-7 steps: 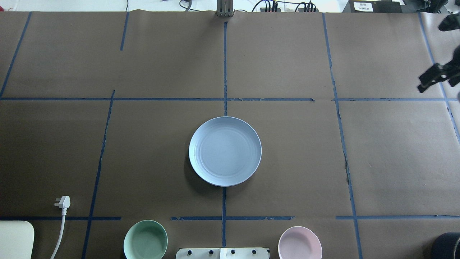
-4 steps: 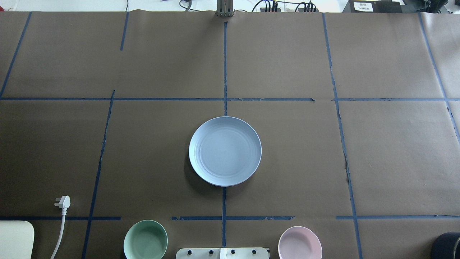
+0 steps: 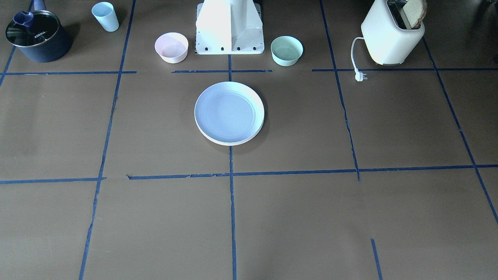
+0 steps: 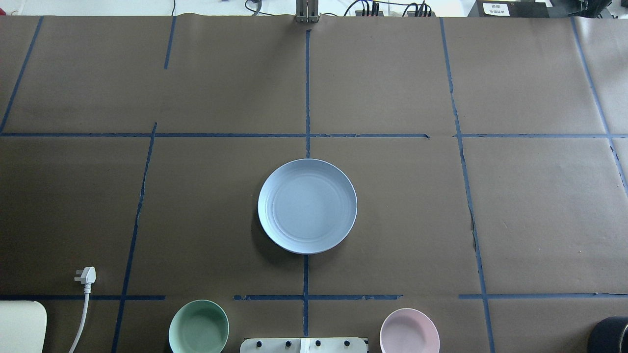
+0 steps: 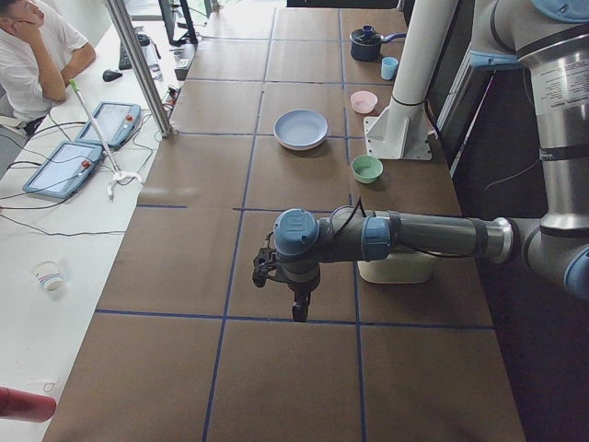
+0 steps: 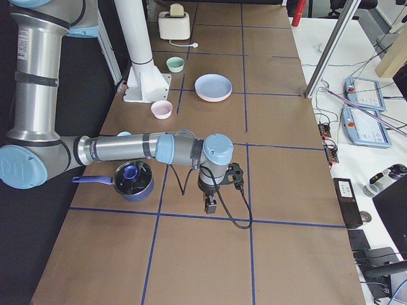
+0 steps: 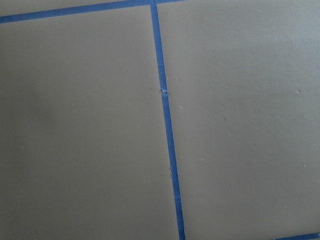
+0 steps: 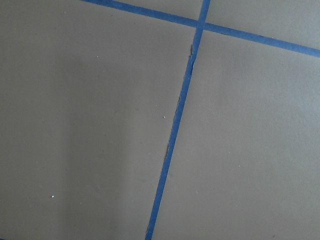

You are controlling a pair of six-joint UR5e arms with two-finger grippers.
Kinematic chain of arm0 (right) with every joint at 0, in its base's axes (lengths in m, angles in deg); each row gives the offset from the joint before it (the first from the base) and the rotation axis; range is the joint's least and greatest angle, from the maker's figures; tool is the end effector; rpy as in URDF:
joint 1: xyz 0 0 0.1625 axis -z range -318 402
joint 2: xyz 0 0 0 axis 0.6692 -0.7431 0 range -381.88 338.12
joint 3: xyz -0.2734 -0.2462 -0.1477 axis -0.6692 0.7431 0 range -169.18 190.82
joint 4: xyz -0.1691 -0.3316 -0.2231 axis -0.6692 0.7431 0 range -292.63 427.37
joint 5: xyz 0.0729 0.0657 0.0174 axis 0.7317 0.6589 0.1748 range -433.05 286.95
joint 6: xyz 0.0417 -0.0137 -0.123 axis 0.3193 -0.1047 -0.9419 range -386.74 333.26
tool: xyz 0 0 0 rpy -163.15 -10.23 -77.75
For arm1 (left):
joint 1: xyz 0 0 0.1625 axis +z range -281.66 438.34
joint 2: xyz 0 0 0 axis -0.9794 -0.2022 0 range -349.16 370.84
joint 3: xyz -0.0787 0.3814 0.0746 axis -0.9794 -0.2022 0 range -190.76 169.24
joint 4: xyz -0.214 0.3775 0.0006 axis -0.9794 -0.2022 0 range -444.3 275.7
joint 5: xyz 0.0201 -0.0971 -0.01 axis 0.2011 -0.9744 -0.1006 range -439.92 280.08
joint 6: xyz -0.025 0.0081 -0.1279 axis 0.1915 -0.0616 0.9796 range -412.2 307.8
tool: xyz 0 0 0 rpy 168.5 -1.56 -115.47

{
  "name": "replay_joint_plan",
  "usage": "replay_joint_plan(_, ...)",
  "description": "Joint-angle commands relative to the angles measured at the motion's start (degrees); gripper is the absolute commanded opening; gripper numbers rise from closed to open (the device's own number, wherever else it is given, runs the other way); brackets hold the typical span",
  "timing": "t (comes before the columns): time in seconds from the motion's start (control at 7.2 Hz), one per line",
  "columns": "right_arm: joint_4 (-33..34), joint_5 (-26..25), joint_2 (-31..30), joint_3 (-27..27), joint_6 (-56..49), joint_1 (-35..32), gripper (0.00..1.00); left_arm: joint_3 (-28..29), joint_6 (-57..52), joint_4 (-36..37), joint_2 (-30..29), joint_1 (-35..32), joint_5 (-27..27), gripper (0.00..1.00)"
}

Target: Stack three plates with pink and blue

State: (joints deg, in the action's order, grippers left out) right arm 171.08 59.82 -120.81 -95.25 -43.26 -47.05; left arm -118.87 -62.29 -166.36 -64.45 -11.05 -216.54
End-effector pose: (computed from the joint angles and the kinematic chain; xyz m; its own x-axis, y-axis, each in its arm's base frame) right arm 0.0372 -0.4369 0.6094 0.6990 -0.2195 0.6806 0.2245 0.9710 0.0826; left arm -0.0339 -0.4042 0.6188 0.6749 0.1251 -0.7272 -0.1309 0.9902 0.0489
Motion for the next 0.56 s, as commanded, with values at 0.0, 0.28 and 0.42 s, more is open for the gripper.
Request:
replay_joint_plan(0.0, 0.0, 1.1, -0.1, 0.3, 0.0, -0.1, 1.0, -0.1, 0.1, 0.0, 0.0, 0.0, 0.0, 1.0)
replay_joint_plan(0.28, 0.0, 1.2, -0.1, 0.3, 0.0, -0.1, 1.0, -0.1, 0.1, 0.0, 0.1, 0.0, 0.0, 1.0)
replay_joint_plan(0.42, 0.0, 1.4, -0.1, 0.3, 0.1, -0.1, 1.0, 0.1, 0.1, 0.1, 0.3, -0.1, 0.0, 1.0)
